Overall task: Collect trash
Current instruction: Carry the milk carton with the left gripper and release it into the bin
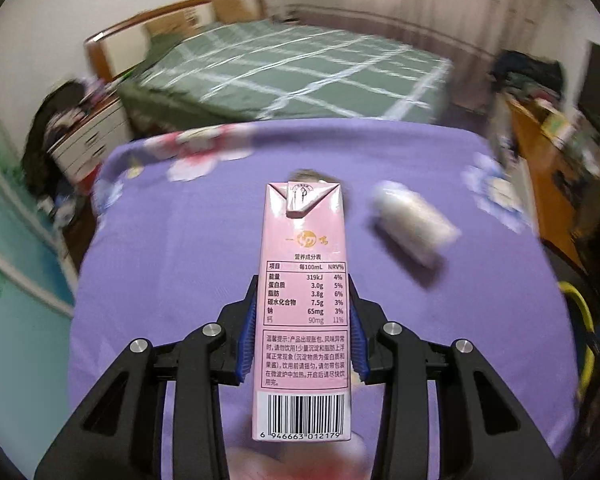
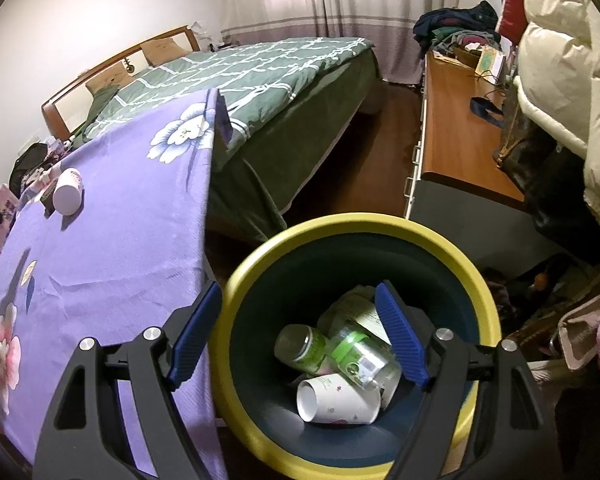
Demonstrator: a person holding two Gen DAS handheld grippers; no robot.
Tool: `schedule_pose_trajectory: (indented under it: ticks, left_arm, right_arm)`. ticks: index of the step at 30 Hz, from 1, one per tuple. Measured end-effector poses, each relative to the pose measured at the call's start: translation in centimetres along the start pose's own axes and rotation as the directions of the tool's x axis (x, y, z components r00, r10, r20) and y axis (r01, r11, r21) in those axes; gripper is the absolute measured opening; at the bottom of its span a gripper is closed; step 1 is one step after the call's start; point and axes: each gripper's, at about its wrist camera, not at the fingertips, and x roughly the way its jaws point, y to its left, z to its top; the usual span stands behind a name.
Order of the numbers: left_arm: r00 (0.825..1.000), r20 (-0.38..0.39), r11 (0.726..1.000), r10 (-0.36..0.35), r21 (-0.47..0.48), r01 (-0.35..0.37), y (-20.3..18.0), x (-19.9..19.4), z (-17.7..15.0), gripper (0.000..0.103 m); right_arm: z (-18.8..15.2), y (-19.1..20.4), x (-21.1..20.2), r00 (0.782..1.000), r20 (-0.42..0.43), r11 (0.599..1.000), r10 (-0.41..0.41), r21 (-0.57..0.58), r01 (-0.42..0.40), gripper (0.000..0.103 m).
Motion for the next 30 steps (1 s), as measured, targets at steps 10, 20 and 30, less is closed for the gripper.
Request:
schedule_pose_trajectory:
  ticks: [10, 20, 30]
  left_arm:
    - [0.965, 0.027, 0.933, -0.261, 0.265, 0.245, -16.4, -5.1, -2.3, 0.038]
    - [0.913, -0.089, 0.821, -0.398, 0.409, 0.398, -31.2, -4.5, -4.3, 0.038]
    - [0.884, -0.222, 0.768, -0.412, 0.436, 0.468, -39.1, -0.2, -6.6, 0.039]
  right_arm:
    - [-2.1, -3.0, -3.1, 0.996, 0.025, 0.996, -0.083, 0.015, 0.083, 0.075]
    - [-4.2, -8.1, -7.4, 0.983, 0.064, 0.982, -0.171, 0.088, 0.165, 0.075]
    - [-5.2, -10.8, -8.3, 0.979, 0.063, 0.973, -0.194, 0.138, 0.184, 0.075]
